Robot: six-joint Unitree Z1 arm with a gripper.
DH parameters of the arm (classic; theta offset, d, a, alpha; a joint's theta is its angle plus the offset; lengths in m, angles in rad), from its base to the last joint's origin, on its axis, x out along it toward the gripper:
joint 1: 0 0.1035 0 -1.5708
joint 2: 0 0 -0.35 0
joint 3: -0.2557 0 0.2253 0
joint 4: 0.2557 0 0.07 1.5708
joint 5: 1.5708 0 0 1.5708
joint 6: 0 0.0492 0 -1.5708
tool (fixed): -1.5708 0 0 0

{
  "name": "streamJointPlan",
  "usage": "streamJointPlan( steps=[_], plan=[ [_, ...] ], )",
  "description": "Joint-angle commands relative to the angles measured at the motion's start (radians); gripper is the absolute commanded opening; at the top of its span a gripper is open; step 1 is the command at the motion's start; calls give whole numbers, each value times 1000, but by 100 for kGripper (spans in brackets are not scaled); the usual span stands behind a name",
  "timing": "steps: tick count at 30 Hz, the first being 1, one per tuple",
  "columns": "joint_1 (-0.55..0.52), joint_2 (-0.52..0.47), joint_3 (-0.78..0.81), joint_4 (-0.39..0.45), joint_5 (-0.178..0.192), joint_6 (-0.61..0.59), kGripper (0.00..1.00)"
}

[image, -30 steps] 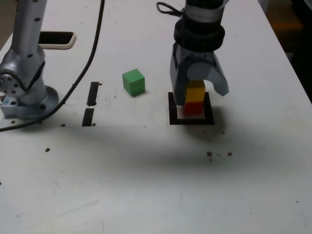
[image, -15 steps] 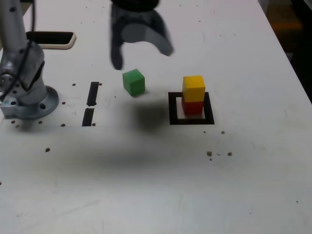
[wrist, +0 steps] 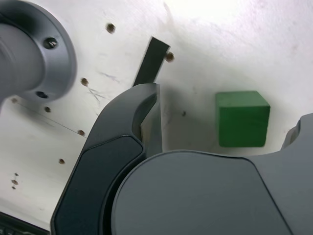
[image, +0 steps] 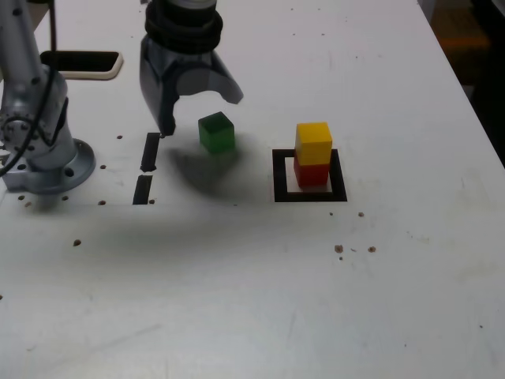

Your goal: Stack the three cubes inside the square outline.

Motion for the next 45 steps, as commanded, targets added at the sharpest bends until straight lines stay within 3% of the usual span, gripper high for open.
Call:
streamJointPlan(
  steps=[1, 9, 15, 22, 31, 34, 37, 39, 43, 45],
  plan=[
    [4, 14, 3, -17, -2, 3, 91],
    [6, 67, 18, -75, -8, 10, 87],
    [21, 100, 45, -130, -20, 17, 77],
    [22, 123, 46, -159, -12, 17, 58],
    [22, 85, 22, -167, 2, 30, 24],
    [22, 57, -10, -113, 13, 49, 17],
    [20, 33, -71, -7, 22, 73, 15],
    [10, 18, -135, 89, 26, 87, 15],
    [-91, -27, -399, 361, 51, 100, 15],
    [-144, -26, -496, 416, 58, 100, 15]
  ],
)
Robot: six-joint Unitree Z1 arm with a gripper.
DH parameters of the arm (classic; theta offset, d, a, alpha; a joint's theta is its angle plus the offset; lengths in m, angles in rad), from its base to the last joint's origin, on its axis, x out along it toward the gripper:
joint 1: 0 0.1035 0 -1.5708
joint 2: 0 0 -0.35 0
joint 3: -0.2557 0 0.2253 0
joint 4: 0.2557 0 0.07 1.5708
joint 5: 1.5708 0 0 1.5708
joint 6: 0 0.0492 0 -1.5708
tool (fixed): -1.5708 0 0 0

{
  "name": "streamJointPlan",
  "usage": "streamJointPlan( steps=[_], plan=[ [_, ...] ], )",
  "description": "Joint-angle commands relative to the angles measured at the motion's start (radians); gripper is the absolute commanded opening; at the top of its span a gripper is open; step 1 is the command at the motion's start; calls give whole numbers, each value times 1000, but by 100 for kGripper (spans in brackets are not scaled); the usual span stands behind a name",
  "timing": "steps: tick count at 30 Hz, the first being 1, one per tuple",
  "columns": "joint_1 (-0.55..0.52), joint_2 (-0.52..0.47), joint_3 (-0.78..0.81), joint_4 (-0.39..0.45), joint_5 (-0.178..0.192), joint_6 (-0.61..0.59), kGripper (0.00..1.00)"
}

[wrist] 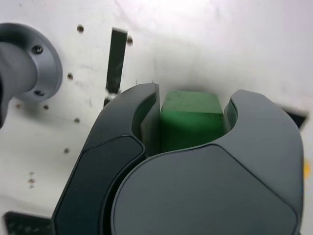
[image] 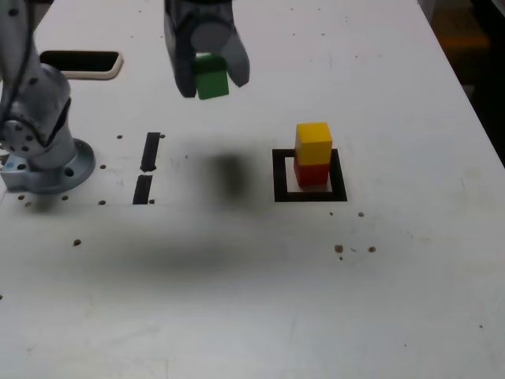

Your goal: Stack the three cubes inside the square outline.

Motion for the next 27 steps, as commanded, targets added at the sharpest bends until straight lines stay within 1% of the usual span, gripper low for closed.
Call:
streamJointPlan(
  steps=[1, 4, 7, 9, 16, 24, 27],
  plan=[
    [-36, 10, -206, 158, 2, -1, 15],
    [-88, 52, -299, 182, -12, 0, 15],
    [-104, 108, -346, 185, -41, 12, 15],
    [-105, 139, -368, 185, -54, 25, 15],
    [-105, 198, -435, 179, -51, 46, 15],
    [-105, 286, -489, 176, -74, 74, 15],
    [-105, 326, -531, 183, -74, 92, 15]
  ],
)
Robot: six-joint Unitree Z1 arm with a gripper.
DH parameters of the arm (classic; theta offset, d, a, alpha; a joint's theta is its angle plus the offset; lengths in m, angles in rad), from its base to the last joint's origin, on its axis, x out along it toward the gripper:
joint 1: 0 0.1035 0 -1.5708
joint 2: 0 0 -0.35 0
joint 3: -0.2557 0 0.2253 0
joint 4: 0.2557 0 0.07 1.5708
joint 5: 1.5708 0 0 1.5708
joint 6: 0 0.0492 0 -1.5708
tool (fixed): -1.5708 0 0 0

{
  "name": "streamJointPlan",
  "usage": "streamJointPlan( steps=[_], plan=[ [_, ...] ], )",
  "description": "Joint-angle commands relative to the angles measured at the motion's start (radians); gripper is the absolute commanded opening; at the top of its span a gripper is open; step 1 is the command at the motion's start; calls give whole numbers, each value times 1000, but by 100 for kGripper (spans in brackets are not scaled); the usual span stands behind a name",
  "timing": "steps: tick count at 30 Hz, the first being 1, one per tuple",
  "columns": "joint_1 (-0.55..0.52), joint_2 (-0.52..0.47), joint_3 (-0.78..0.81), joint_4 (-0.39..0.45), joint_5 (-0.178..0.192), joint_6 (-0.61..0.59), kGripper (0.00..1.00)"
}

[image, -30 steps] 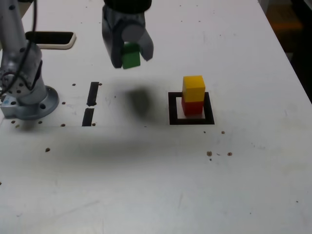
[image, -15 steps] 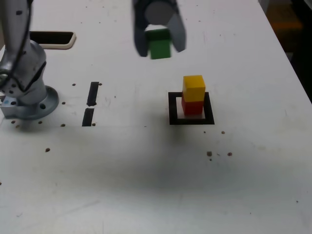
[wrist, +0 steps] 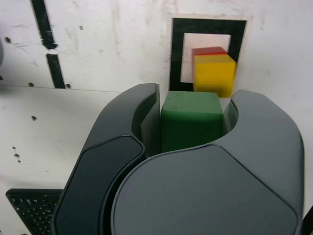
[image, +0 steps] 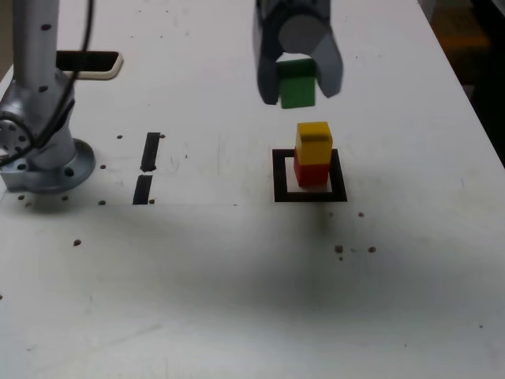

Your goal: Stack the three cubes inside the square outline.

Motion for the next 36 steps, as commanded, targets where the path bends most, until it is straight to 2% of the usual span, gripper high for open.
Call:
streamJointPlan(
  steps=[1, 8, 27, 30, 36],
  plan=[
    [0, 27, -27, 16, 2, 12, 15],
    [1, 56, -39, 15, 15, 24, 15],
    [18, 134, -40, -12, 8, 51, 17],
    [23, 149, -36, -20, 3, 62, 19],
    [32, 160, -32, -29, -3, 71, 32]
  ],
)
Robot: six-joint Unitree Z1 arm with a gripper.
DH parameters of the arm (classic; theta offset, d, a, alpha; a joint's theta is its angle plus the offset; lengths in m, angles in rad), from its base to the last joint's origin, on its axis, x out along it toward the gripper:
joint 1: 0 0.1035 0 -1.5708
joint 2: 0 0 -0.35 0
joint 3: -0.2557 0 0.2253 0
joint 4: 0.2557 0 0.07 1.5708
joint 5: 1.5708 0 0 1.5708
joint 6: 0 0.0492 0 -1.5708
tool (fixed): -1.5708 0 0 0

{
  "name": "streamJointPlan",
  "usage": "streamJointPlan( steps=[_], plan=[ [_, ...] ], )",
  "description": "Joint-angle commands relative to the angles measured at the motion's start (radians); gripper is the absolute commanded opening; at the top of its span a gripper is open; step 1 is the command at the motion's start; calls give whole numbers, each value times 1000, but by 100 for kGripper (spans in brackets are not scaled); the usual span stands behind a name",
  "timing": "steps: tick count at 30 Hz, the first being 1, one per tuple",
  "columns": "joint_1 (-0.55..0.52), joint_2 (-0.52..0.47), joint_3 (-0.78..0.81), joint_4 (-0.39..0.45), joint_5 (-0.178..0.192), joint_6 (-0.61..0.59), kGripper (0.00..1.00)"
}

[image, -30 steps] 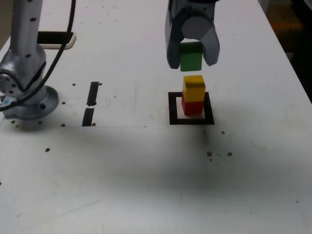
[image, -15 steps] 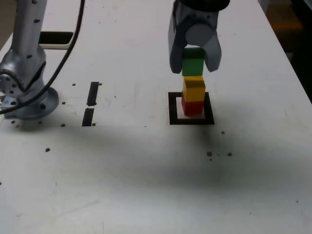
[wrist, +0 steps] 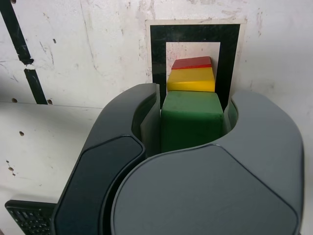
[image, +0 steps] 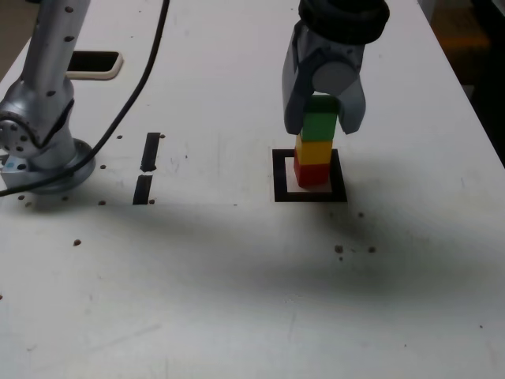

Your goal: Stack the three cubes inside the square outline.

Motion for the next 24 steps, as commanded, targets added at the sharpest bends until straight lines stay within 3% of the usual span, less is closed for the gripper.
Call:
streamJointPlan(
  steps=[1, 6, 11, 14, 19, 24],
  plan=[
    [3, 3, 2, 3, -4, 2, 34],
    [5, 9, 5, 0, -14, 5, 50],
    [10, 13, 5, -4, -28, 24, 81],
    [10, 7, 0, -3, -26, 29, 94],
    [10, -31, -6, 16, -1, 10, 100],
    [4, -138, 21, 64, 20, -11, 100]
  ],
)
